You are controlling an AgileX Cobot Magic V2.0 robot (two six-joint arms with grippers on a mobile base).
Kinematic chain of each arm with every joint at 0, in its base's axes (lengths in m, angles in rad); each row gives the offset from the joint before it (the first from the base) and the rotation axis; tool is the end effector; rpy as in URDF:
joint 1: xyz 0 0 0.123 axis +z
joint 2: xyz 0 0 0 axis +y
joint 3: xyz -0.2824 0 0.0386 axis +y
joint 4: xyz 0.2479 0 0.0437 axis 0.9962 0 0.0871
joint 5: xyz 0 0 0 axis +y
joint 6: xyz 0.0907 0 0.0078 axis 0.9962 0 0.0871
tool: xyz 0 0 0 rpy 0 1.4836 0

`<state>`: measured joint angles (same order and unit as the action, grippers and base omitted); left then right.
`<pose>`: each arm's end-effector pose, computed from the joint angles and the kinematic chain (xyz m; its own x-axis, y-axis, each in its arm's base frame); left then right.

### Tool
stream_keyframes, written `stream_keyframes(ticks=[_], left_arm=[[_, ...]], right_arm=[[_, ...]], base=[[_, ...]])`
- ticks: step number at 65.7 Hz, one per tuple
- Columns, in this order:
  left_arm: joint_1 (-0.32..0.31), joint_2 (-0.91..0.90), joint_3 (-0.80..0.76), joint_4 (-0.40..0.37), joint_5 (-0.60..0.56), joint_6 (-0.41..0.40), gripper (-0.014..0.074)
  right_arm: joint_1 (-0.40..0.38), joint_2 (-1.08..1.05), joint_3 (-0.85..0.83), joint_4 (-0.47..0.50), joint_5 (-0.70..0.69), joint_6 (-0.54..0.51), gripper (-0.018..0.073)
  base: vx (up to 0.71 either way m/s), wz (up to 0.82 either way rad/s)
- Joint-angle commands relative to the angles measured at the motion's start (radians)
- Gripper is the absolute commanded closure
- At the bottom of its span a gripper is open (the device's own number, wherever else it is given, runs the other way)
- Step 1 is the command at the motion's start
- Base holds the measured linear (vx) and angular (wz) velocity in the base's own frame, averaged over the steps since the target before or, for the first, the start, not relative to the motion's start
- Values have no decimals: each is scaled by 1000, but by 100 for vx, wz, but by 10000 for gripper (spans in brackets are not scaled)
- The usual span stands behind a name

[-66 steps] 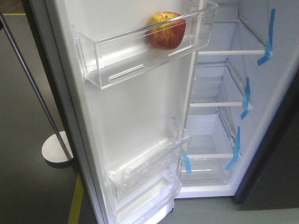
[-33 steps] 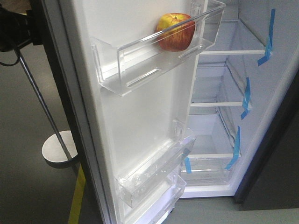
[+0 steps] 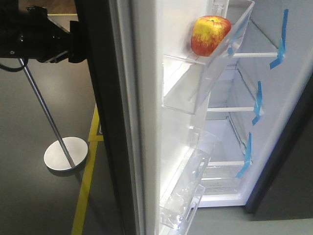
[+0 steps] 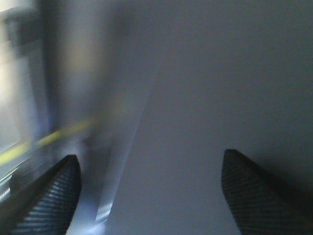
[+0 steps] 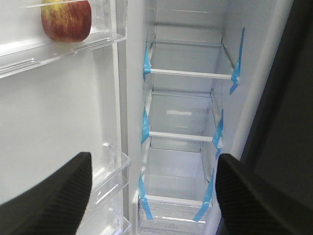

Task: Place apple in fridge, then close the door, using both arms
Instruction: 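Bring the left gripper against the outer edge of the open door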

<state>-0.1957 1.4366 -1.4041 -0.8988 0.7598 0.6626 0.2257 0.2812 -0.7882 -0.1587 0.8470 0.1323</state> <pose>0.3020 -0.1100 0.4082 -0.4995 0.0334 -0.8657 0.5965 0.7379 -0.3157 0.0244 -0.0055 0.3748 -0.2407 -0.0281 -0.9702 -0.1039 0.9946 -0.0030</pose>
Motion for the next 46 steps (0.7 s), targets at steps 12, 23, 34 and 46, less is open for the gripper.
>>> stream_keyframes(ticks=[12,23,34,46], left_arm=[[-72,-28,-36,-227,-1,110,31],[-138,-21,-53,-227,10,129,29],[-194,36,-146,-255,29,117,29],[-234,120,-266,-254,23,81,29]], right_arm=[[-4,15,-22,-17,-67,0,54],[-4,15,-22,-17,-67,0,54],[-4,15,-22,-17,-67,0,54],[-4,15,-22,-17,-68,0,54]], base=[[0,0],[0,0],[0,0],[0,0]])
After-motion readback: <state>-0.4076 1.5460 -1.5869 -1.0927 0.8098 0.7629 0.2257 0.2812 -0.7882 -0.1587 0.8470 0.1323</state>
